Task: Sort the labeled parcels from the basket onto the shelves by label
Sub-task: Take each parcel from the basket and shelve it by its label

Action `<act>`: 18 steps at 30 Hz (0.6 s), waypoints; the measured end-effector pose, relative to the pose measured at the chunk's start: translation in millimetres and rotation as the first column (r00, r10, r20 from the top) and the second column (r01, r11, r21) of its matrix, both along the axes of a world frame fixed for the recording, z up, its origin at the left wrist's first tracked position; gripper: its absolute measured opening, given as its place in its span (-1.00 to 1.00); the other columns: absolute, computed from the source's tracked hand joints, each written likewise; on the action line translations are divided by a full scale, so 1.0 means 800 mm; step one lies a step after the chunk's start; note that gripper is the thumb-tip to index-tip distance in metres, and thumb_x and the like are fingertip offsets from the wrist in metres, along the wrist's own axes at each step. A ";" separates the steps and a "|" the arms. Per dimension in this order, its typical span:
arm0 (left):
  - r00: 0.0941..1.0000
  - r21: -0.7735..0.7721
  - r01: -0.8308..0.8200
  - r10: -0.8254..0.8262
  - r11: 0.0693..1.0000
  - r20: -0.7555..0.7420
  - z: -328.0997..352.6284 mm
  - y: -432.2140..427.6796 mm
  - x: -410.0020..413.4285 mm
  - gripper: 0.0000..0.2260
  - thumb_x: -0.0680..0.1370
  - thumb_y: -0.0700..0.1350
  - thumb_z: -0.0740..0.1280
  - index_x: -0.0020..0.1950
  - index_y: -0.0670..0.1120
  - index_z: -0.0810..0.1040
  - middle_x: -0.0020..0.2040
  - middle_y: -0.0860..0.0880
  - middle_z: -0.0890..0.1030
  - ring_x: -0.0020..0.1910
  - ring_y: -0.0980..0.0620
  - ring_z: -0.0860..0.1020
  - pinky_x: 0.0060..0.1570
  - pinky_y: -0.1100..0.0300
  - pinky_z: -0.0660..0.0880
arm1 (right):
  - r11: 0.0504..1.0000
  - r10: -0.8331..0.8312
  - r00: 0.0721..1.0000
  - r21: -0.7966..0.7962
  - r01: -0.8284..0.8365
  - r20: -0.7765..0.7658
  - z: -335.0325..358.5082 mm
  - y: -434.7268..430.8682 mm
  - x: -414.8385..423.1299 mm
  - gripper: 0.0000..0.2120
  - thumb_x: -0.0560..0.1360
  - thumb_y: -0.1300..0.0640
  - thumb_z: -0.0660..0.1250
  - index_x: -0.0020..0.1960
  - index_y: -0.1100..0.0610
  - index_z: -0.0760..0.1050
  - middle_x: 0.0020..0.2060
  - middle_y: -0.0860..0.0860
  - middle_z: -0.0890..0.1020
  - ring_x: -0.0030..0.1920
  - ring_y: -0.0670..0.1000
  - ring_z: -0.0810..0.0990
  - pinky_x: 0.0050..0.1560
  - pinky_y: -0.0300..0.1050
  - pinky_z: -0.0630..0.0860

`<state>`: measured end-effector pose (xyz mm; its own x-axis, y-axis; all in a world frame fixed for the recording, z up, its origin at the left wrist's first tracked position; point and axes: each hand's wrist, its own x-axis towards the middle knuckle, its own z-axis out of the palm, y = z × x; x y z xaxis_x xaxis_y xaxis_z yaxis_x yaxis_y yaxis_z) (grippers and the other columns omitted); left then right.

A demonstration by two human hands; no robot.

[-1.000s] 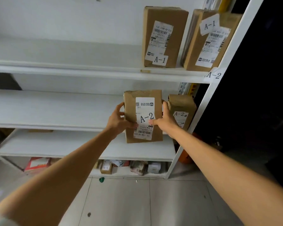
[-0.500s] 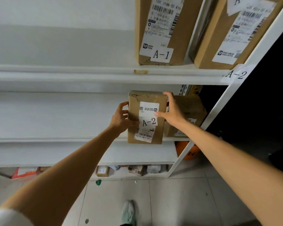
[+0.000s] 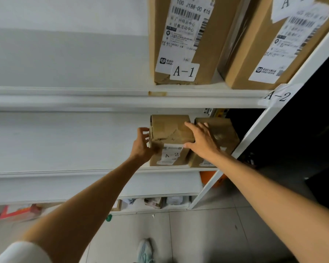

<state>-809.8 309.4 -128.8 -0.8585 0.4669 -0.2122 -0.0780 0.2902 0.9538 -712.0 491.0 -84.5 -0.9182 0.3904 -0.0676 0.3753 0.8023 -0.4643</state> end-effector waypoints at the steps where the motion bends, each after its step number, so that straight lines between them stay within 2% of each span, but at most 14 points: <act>1: 0.999 -0.022 0.022 -0.021 1.000 0.026 -0.003 0.000 -0.001 -0.35 0.37 -0.39 0.48 0.31 -0.12 0.20 0.36 -0.16 0.42 0.33 -0.10 0.41 0.20 -0.15 0.50 | 1.000 0.003 1.000 0.028 -0.003 0.001 -0.005 0.002 0.001 -0.28 0.47 0.11 0.44 0.54 0.01 0.18 0.49 0.14 0.22 0.53 0.19 0.04 0.49 0.16 0.15; 4: 0.994 -0.061 0.075 -0.070 0.995 0.083 -0.013 0.000 -0.001 -0.32 0.34 -0.42 0.49 0.27 -0.08 0.18 0.39 -0.20 0.39 0.35 -0.18 0.40 0.19 -0.20 0.49 | 0.997 0.020 1.000 0.077 -0.019 -0.007 -0.014 0.004 0.005 -0.30 0.43 0.07 0.47 0.50 0.03 0.27 0.34 0.10 0.35 0.45 0.18 0.17 0.40 0.14 0.29; 8: 0.995 -0.050 0.067 -0.063 0.996 0.079 -0.011 0.008 0.000 -0.34 0.38 -0.41 0.45 0.32 -0.13 0.16 0.37 -0.19 0.40 0.34 -0.18 0.43 0.18 -0.17 0.50 | 0.997 0.013 1.000 0.071 -0.011 -0.024 -0.015 0.005 0.004 -0.31 0.43 0.11 0.47 0.49 0.04 0.28 0.35 0.14 0.34 0.44 0.19 0.16 0.41 0.15 0.28; 10: 0.995 -0.049 0.067 -0.064 0.997 0.072 -0.011 0.013 -0.002 -0.35 0.39 -0.40 0.46 0.32 -0.13 0.16 0.38 -0.19 0.40 0.33 -0.18 0.43 0.19 -0.18 0.50 | 0.996 0.018 0.998 0.091 -0.012 -0.061 -0.017 0.006 0.005 -0.34 0.44 0.15 0.47 0.48 0.09 0.30 0.31 0.12 0.33 0.38 0.13 0.22 0.40 0.00 0.29; 12: 0.995 -0.045 0.073 -0.069 0.996 0.071 -0.015 0.017 -0.004 -0.32 0.38 -0.39 0.47 0.32 -0.11 0.15 0.39 -0.18 0.40 0.32 -0.18 0.44 0.18 -0.21 0.49 | 0.995 0.021 0.995 0.095 -0.011 -0.097 -0.017 0.006 0.005 -0.38 0.45 0.20 0.46 0.45 0.15 0.33 0.29 0.08 0.28 0.33 0.06 0.29 0.29 -0.21 0.29; 13: 0.994 -0.046 0.080 -0.077 0.996 0.075 -0.016 0.018 -0.004 -0.30 0.37 -0.40 0.47 0.33 -0.11 0.13 0.39 -0.18 0.40 0.32 -0.19 0.44 0.18 -0.22 0.49 | 0.995 0.026 0.995 0.100 -0.017 -0.096 -0.016 0.005 0.005 -0.39 0.45 0.21 0.45 0.45 0.17 0.33 0.29 0.08 0.28 0.32 0.05 0.31 0.25 -0.24 0.29; 18: 0.993 -0.073 0.105 -0.100 0.992 0.066 -0.014 0.019 -0.004 -0.20 0.34 -0.44 0.48 0.41 -0.12 0.09 0.41 -0.16 0.34 0.36 -0.20 0.38 0.23 -0.22 0.45 | 0.973 0.054 0.998 0.226 -0.044 -0.039 -0.011 0.001 -0.002 -0.39 0.43 0.13 0.47 0.42 0.18 0.34 0.28 0.11 0.35 0.32 0.11 0.25 0.36 -0.03 0.30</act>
<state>-813.4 324.4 -140.0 -0.7910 0.5323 -0.3017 -0.1019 0.3717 0.9228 -713.3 492.1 -93.7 -0.9366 0.3456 0.0581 0.3163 0.9049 -0.2849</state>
